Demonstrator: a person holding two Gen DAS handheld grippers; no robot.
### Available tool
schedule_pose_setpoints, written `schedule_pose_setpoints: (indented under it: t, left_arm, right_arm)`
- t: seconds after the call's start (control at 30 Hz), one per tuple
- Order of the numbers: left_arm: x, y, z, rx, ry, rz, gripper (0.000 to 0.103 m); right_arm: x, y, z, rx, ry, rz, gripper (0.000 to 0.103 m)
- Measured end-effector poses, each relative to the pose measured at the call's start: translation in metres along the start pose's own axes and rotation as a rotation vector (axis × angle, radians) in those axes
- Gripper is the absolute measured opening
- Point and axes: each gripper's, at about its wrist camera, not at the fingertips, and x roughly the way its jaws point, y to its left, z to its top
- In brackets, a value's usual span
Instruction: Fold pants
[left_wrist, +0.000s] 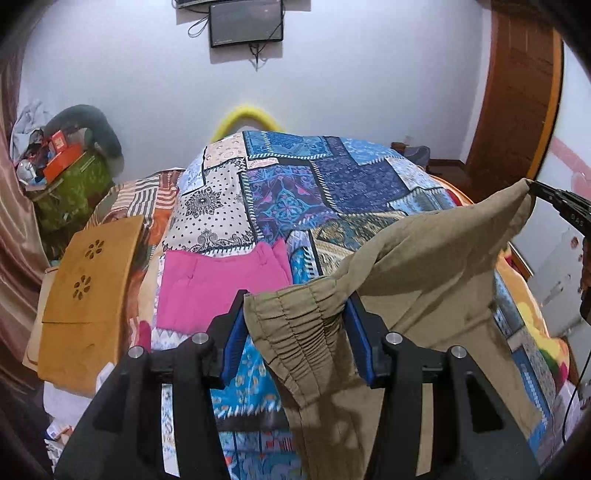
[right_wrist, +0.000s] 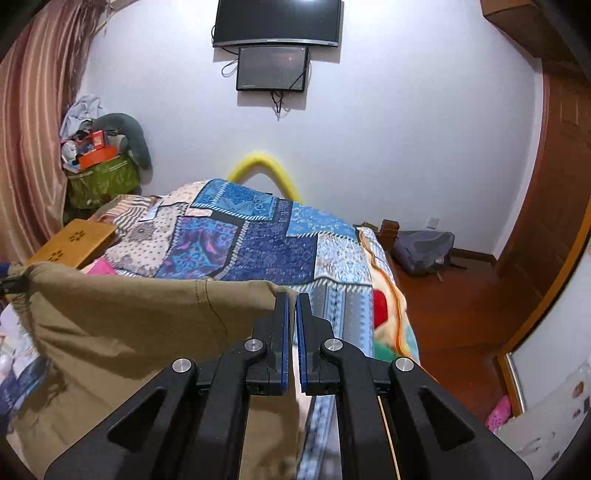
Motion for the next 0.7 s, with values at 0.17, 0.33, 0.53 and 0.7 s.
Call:
schedule_pose_setpoints:
  t: [0.17,0.33,0.53,0.7]
  left_arm:
    - [-0.022,-0.008,-0.028,0.025,0.003,-0.014,0.05]
    - [-0.037,-0.016,-0.067,0.053,0.024,-0.025,0.05]
    - [-0.036,-0.021,-0.118,0.071,0.099,-0.047,0.05]
    - [-0.031,-0.029,-0.158,0.089,0.146,-0.06,0.051]
  right_arm:
    - [-0.036,0.004,-0.028,0.019,0.012,0.026,0.003]
    - [-0.065,0.006,-0.065,0.039,0.042,0.053,0.003]
    - [-0.085,0.015,-0.12,0.067,0.119,0.087,0.003]
    - [-0.084,0.021,-0.167,0.097,0.205,0.096,0.003]
